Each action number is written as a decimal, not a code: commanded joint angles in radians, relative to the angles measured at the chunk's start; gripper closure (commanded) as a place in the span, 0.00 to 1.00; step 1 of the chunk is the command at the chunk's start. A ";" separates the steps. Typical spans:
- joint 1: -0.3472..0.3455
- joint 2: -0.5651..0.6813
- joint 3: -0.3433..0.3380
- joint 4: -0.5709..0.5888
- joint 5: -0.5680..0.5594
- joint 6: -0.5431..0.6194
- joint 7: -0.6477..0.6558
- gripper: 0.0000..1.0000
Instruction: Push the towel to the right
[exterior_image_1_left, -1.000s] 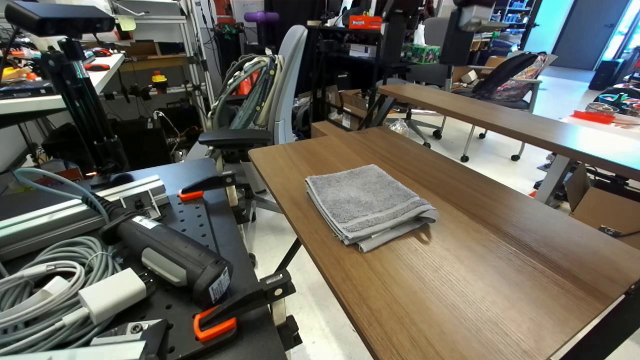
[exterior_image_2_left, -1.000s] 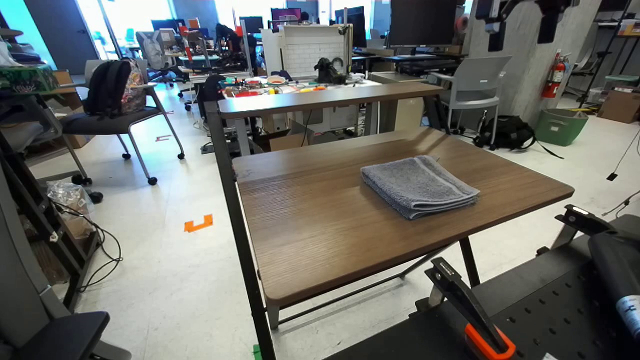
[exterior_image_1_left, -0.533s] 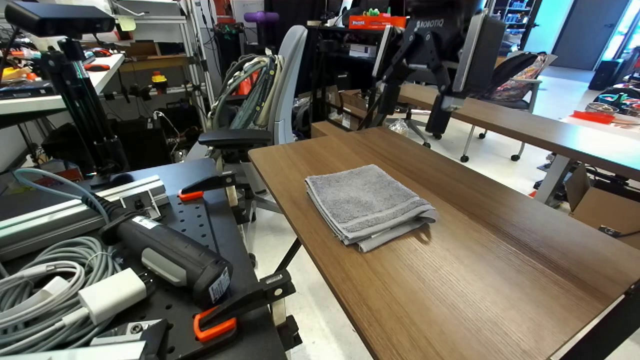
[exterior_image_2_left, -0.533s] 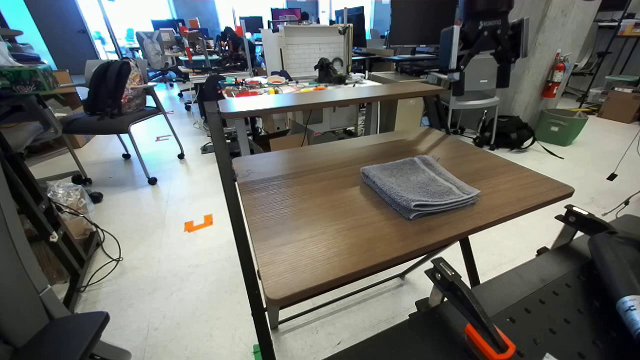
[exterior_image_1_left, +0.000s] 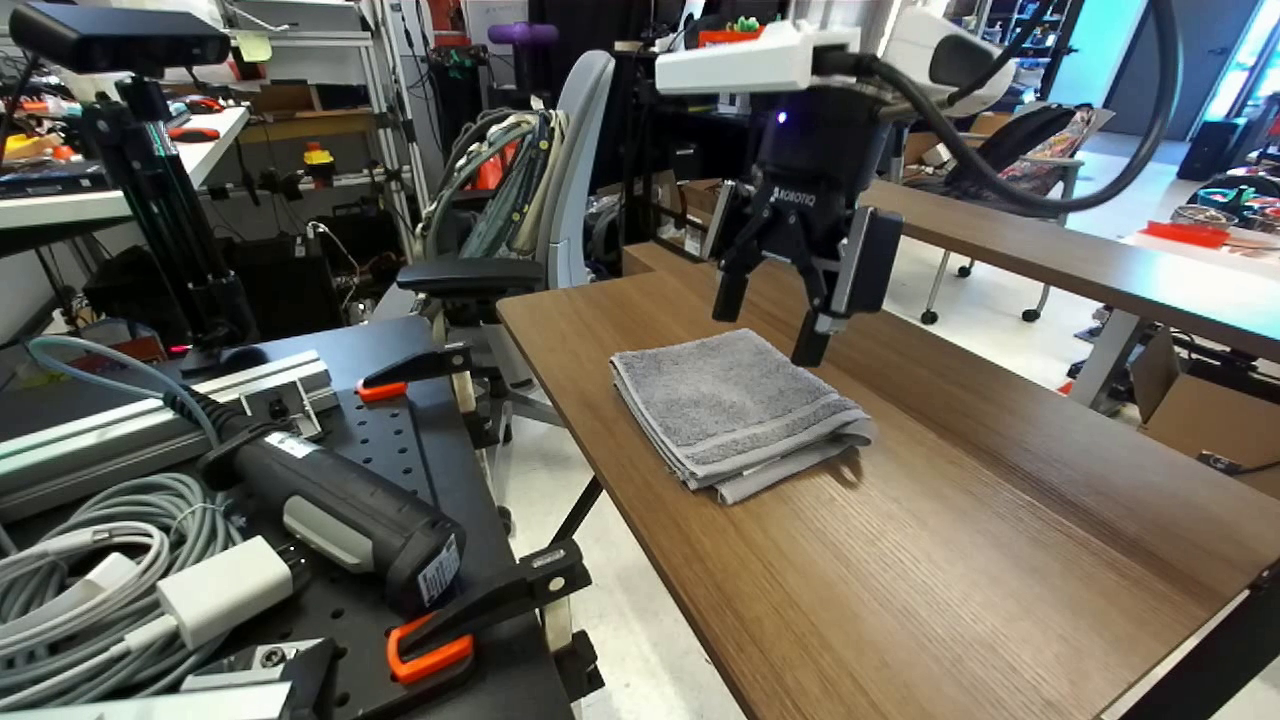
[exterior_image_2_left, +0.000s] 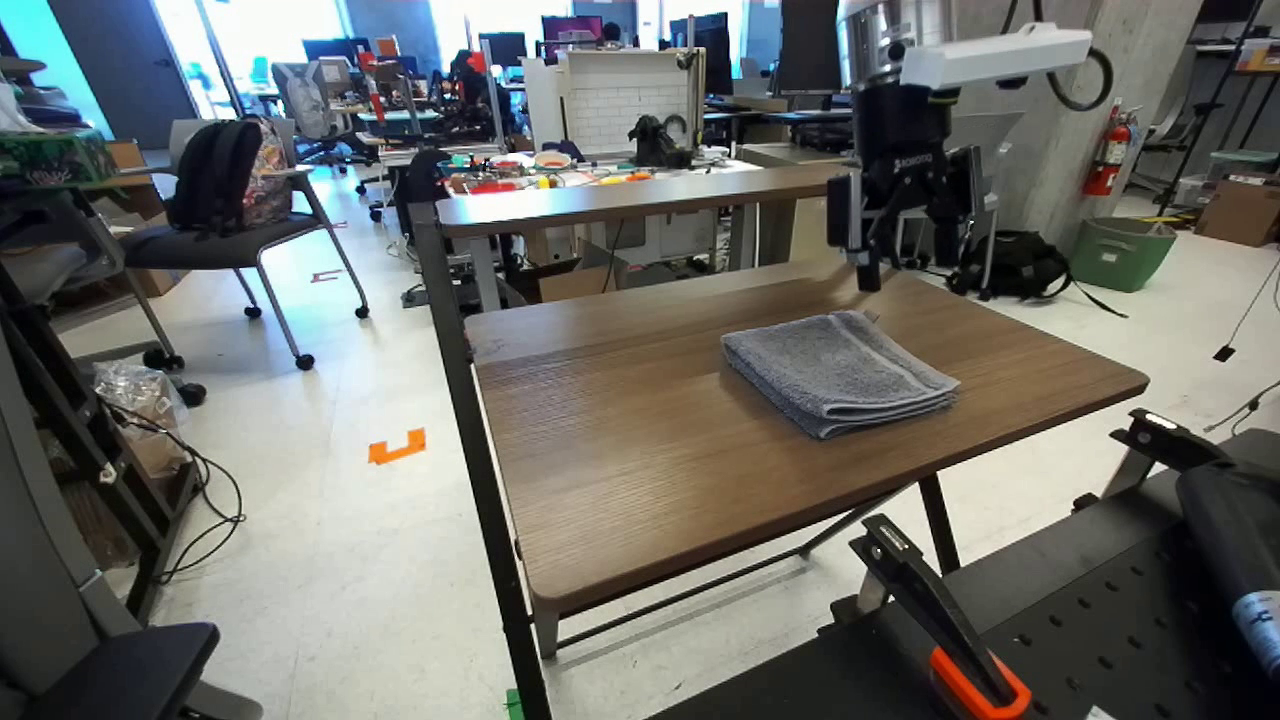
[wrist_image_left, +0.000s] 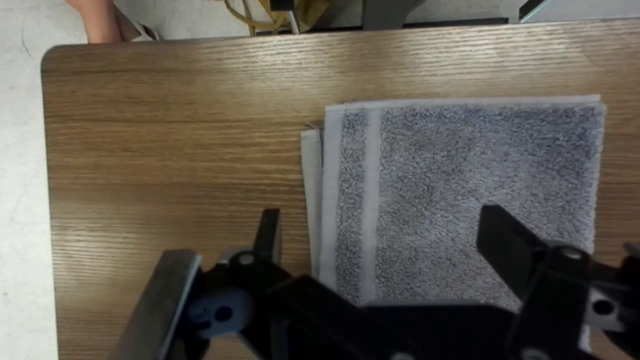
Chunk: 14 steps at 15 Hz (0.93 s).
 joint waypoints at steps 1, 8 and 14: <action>0.015 0.047 -0.002 -0.016 -0.030 0.119 -0.003 0.00; 0.007 0.080 0.014 -0.117 -0.027 0.354 -0.100 0.00; 0.001 0.095 0.016 -0.173 -0.029 0.426 -0.167 0.00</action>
